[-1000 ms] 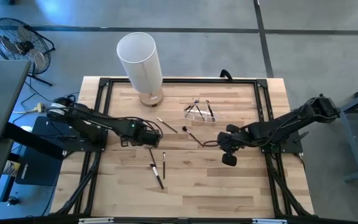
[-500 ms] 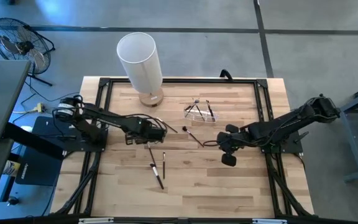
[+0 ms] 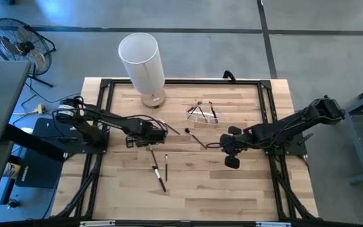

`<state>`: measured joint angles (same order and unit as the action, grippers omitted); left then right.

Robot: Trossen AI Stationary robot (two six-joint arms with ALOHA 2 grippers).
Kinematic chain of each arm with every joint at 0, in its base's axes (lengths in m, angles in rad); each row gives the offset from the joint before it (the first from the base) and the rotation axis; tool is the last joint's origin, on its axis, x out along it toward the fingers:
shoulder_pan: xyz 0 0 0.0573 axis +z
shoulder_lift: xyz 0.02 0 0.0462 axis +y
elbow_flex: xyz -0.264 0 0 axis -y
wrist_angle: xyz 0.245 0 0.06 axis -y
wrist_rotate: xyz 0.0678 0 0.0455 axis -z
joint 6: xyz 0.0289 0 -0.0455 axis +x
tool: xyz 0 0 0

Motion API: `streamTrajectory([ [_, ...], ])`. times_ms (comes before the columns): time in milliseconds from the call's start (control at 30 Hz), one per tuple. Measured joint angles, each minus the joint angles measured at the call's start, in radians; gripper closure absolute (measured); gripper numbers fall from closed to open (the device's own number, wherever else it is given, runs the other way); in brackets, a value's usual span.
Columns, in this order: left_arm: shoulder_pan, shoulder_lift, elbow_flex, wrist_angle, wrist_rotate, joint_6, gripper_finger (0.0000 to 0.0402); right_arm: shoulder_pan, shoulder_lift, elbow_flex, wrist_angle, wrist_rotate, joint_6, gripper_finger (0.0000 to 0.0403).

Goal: Put items in baskets/containers
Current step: Put the black eyeshadow brush into the transparent organizer

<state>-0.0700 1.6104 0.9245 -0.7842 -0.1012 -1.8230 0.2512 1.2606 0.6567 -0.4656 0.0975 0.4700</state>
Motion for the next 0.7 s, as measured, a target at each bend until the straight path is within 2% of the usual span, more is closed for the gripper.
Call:
streamTrajectory([
  [500, 0.000, -0.005, -0.080, 0.127, 0.014, -0.018, 0.0281, 0.000, 0.000, 0.000, 0.000, 0.000, -0.016, 0.0401],
  [600, 0.000, -0.005, -0.080, 0.123, 0.025, -0.017, 0.0296, 0.000, 0.000, 0.000, 0.000, 0.000, -0.018, 0.0399],
  [700, 0.000, -0.004, -0.082, 0.116, 0.033, -0.017, 0.0328, 0.000, 0.000, 0.000, 0.000, 0.000, -0.018, 0.0400],
])
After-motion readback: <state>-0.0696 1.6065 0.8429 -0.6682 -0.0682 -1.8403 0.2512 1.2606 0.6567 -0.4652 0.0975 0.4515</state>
